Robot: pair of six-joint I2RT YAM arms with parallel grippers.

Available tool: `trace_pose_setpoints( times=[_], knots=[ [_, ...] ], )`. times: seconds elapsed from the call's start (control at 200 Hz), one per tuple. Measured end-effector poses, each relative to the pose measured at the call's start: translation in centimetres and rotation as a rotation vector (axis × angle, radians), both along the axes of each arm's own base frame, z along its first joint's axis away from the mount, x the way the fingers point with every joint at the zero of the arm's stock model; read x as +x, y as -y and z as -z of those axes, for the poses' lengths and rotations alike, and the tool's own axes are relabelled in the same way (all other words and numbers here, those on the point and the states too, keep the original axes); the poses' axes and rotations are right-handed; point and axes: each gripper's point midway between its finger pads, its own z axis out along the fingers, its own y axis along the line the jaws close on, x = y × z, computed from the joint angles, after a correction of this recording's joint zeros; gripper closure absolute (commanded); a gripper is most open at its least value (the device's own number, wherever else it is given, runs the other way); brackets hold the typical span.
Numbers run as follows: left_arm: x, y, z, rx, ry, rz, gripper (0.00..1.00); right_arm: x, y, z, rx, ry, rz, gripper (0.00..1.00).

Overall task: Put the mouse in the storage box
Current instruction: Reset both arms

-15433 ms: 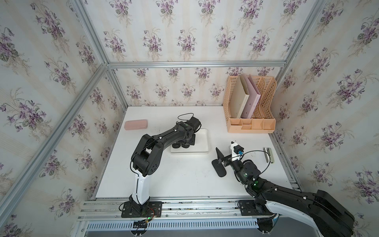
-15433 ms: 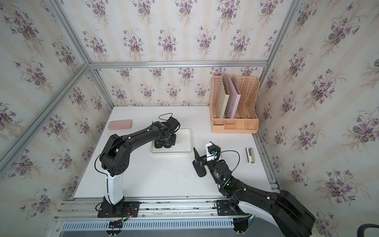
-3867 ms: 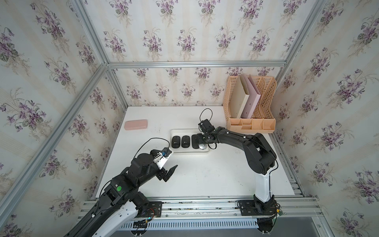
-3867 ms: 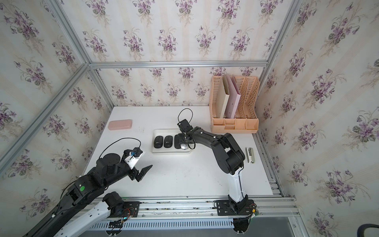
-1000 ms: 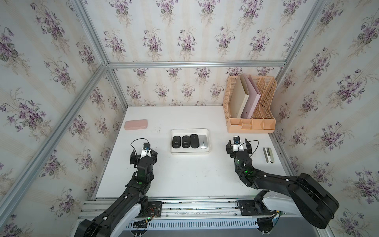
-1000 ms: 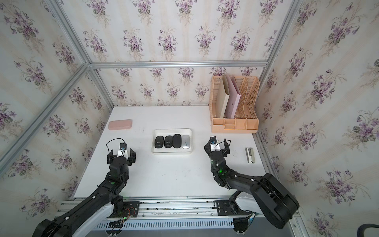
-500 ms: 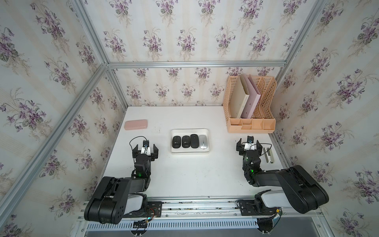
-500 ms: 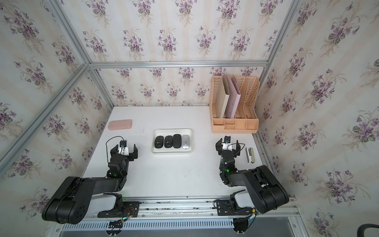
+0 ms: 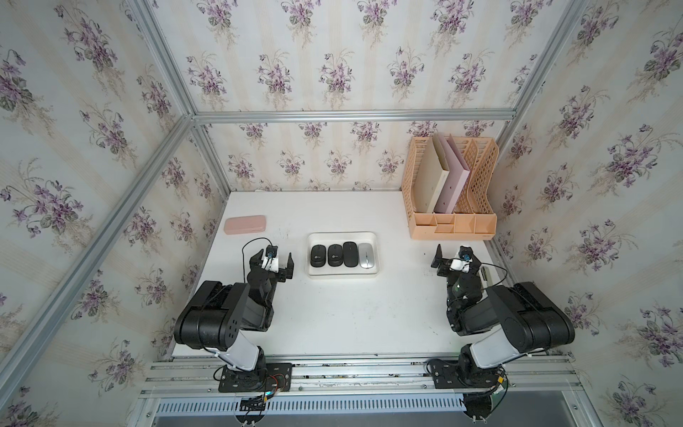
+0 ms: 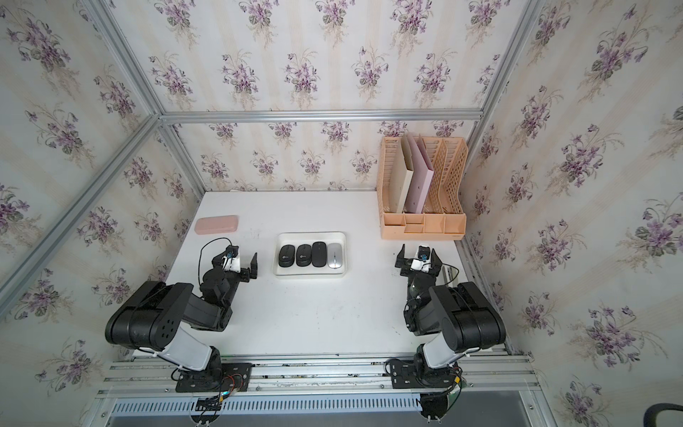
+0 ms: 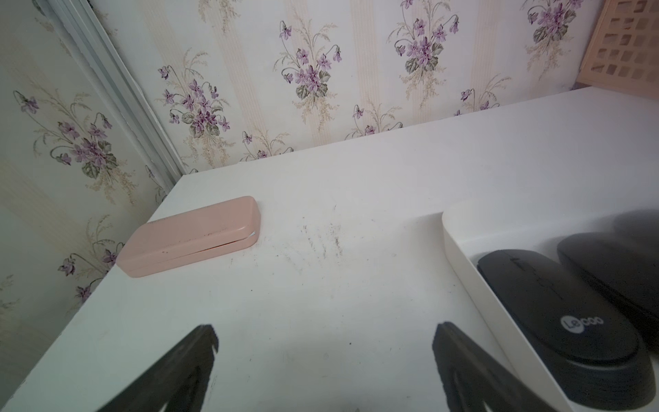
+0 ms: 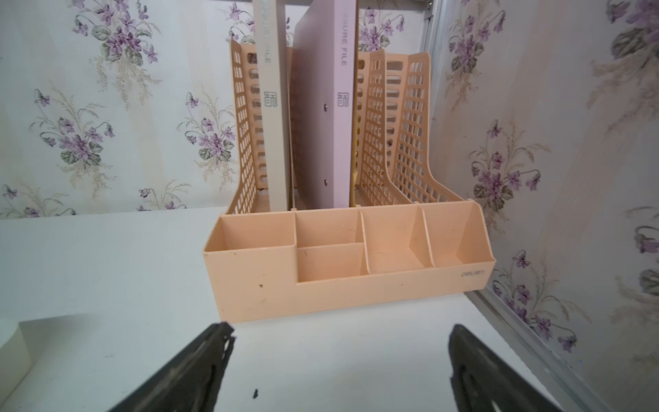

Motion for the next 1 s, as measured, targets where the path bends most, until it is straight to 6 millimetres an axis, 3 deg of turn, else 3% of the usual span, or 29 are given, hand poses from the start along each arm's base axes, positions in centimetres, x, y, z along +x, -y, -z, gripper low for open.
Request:
trace_pose_setpoints(
  times=[0.17,0.245,0.49,0.999],
  knots=[
    [3.3,-0.3,-1.7,-0.002,-0.032,-0.018,0.01,2.0,0.4,-0.1,0.033,-0.025,-0.008,0.00],
    [4.1,-1.7,-2.0,-0.024,-0.062,-0.069,0.01,2.2,0.9,0.3,0.041,-0.046,0.002,0.00],
    [3.1,-2.1,1.3,-0.033,-0.193,-0.088,0.01,2.1,0.5,1.5,0.057,-0.091,-0.018,0.00],
    [3.0,-2.1,1.5,-0.038,-0.202,-0.090,0.01,2.5,0.5,1.5,0.066,-0.099,-0.036,0.00]
  ],
)
